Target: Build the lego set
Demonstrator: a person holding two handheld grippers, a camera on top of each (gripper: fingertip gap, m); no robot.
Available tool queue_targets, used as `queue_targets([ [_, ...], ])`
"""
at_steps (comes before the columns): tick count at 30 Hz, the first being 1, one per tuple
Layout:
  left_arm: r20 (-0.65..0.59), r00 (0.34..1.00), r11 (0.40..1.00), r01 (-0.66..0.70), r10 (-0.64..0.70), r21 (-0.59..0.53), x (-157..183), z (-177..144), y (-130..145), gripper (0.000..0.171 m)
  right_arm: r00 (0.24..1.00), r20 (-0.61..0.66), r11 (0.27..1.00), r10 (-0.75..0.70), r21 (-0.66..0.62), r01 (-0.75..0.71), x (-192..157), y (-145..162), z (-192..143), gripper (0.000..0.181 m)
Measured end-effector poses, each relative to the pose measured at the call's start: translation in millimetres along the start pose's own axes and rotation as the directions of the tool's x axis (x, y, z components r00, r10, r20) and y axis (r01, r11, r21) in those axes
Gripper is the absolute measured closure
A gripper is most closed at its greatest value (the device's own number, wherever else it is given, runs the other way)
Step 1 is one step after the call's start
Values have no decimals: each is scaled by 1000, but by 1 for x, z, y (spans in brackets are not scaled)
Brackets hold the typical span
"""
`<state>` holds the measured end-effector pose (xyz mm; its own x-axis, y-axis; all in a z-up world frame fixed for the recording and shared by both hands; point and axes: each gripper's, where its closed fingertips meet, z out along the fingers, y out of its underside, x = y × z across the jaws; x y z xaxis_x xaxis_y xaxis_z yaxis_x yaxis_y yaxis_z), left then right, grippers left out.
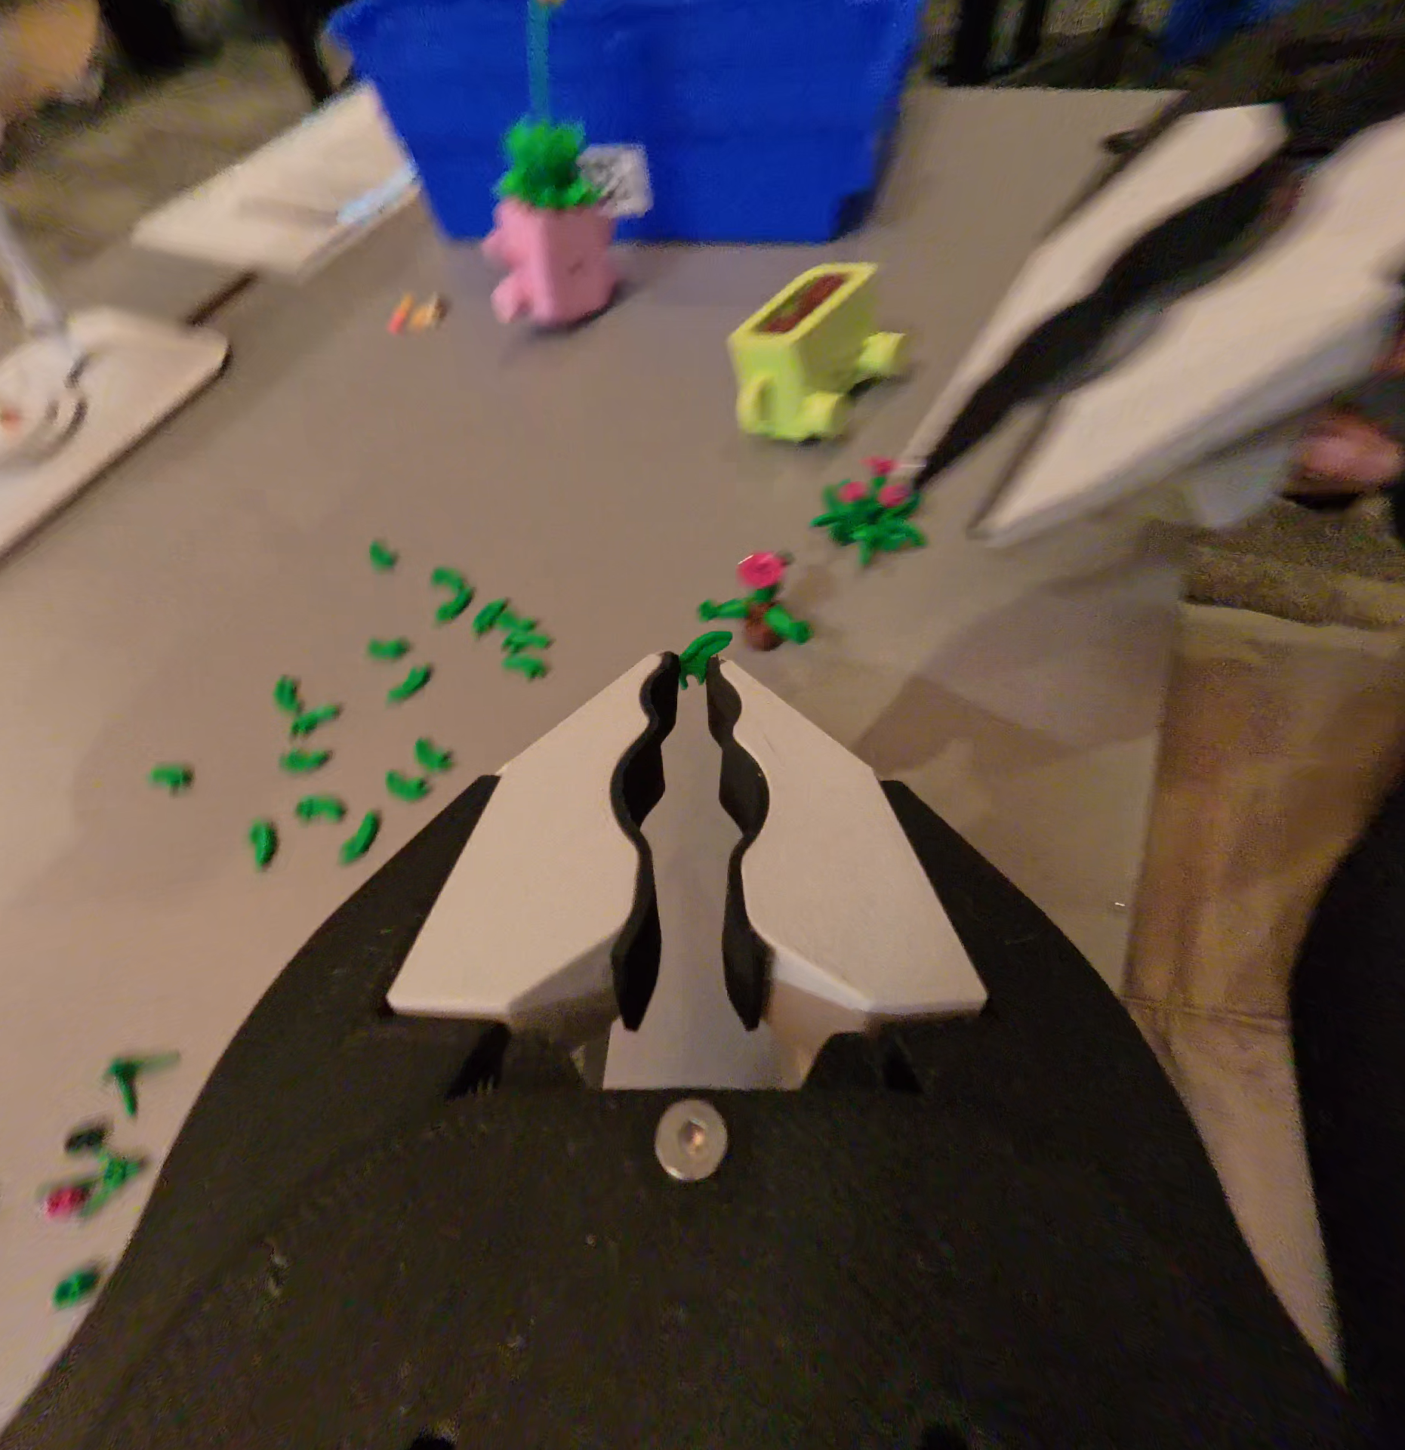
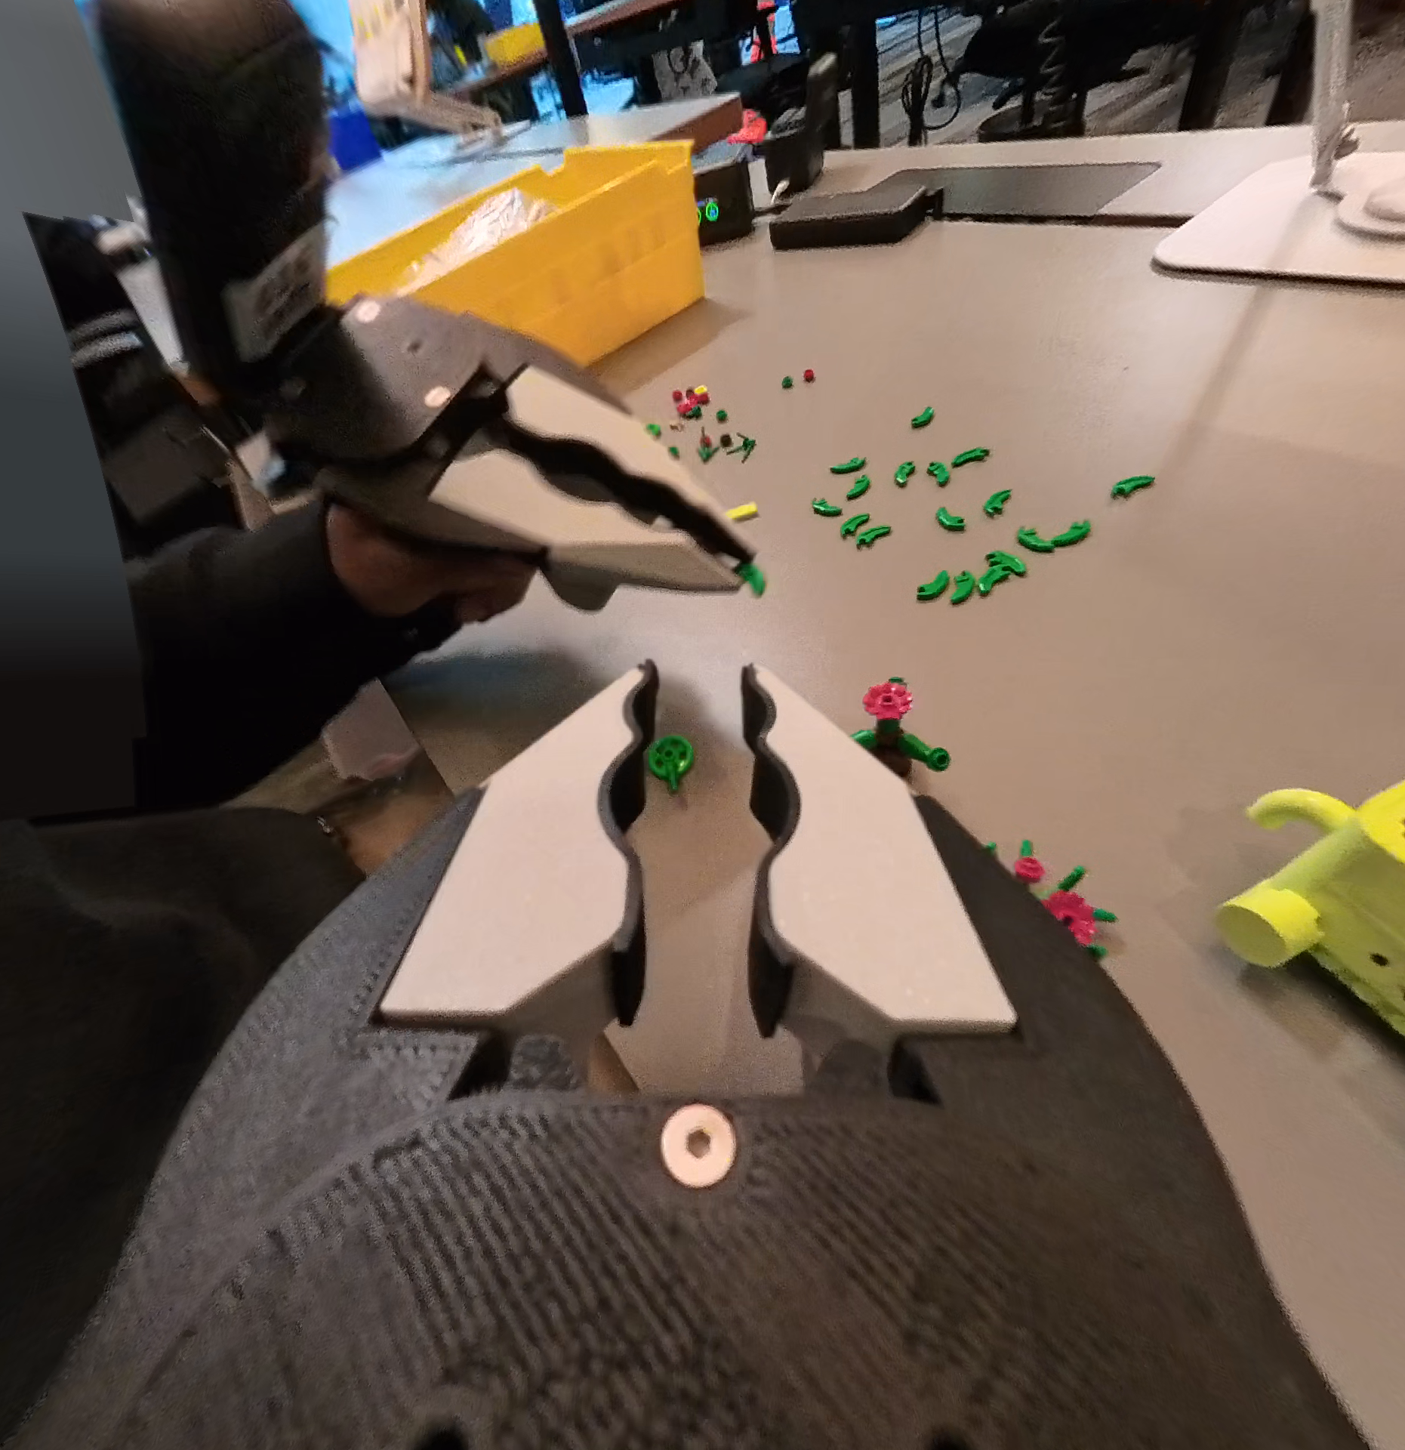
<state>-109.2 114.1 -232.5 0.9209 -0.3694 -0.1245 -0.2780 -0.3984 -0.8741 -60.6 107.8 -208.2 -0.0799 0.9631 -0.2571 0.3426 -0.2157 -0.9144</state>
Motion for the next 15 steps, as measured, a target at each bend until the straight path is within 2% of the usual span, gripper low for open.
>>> queue_targets([
  [4,-40,982,980,-182,186,79,37,-3,-23,166,979,85,982,185,-39,-183,9,-1,-2,150],
  [8,-35,965,962,-256,260,95,54,-3,-30,166,904,206,927,375,-89,-364,6,4,-3,151],
  [13,-70,959,958,-268,275,101,67,0,-30,166,810,305,865,501,-142,-481,-2,8,-5,159],
  [15,-70,957,957,-275,282,96,68,1,-29,166,795,322,857,515,-156,-492,-5,10,-5,174],
])
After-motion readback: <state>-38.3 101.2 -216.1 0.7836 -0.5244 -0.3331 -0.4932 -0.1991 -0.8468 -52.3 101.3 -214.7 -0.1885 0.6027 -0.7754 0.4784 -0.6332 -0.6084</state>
